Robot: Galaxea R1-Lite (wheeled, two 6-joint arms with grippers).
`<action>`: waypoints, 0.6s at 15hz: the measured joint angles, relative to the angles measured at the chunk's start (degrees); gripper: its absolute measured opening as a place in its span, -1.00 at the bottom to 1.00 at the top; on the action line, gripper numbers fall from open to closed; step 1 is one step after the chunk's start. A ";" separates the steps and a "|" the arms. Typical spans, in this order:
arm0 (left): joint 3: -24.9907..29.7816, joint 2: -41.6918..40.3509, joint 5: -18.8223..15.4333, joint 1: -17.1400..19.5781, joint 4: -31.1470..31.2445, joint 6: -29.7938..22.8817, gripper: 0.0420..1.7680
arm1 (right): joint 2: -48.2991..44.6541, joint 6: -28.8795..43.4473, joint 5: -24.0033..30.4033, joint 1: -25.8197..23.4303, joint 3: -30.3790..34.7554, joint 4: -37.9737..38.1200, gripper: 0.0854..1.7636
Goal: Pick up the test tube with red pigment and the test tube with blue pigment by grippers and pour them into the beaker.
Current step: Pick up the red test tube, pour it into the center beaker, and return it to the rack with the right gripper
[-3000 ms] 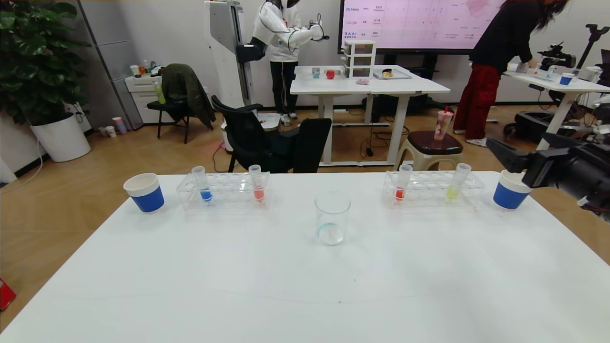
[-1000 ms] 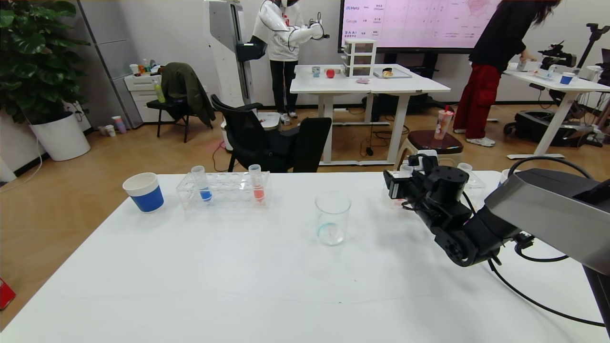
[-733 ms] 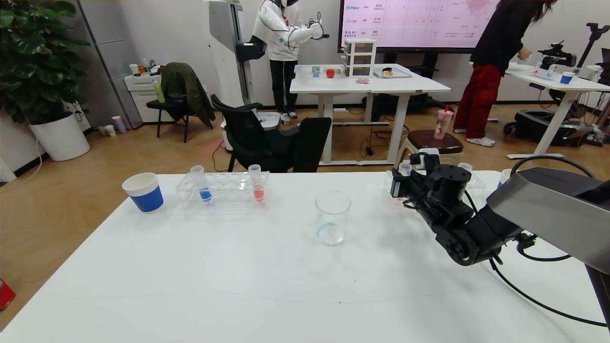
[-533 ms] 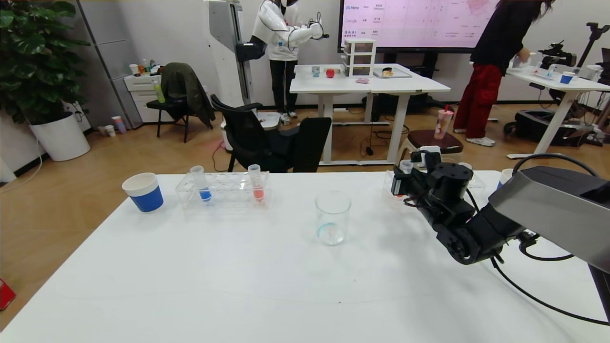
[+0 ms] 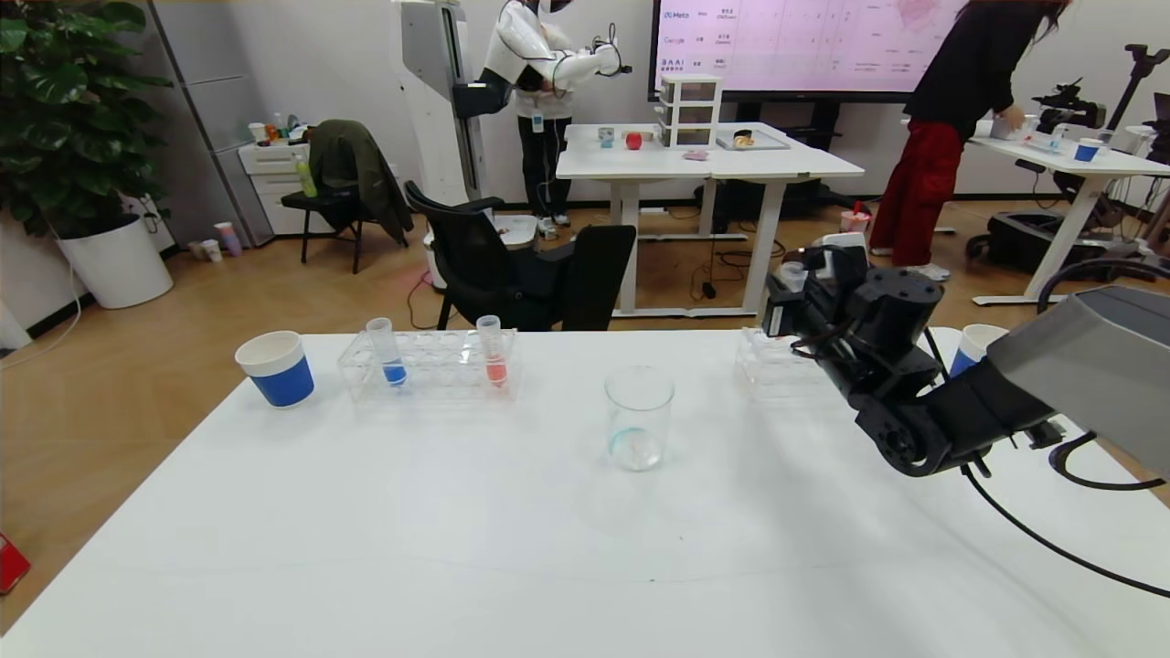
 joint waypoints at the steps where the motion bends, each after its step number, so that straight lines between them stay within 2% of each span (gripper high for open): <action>1: 0.00 0.00 0.00 0.00 -0.02 0.00 0.98 | -0.85 -0.02 -0.01 0.00 -0.15 1.05 -0.50; 4: 0.00 0.00 0.02 0.00 -0.02 0.00 0.98 | -2.54 -0.13 1.97 0.63 -0.41 1.49 -0.50; 9: 0.00 0.00 0.00 0.00 -0.02 0.00 0.98 | -3.88 -1.90 20.21 1.44 0.77 1.10 -0.50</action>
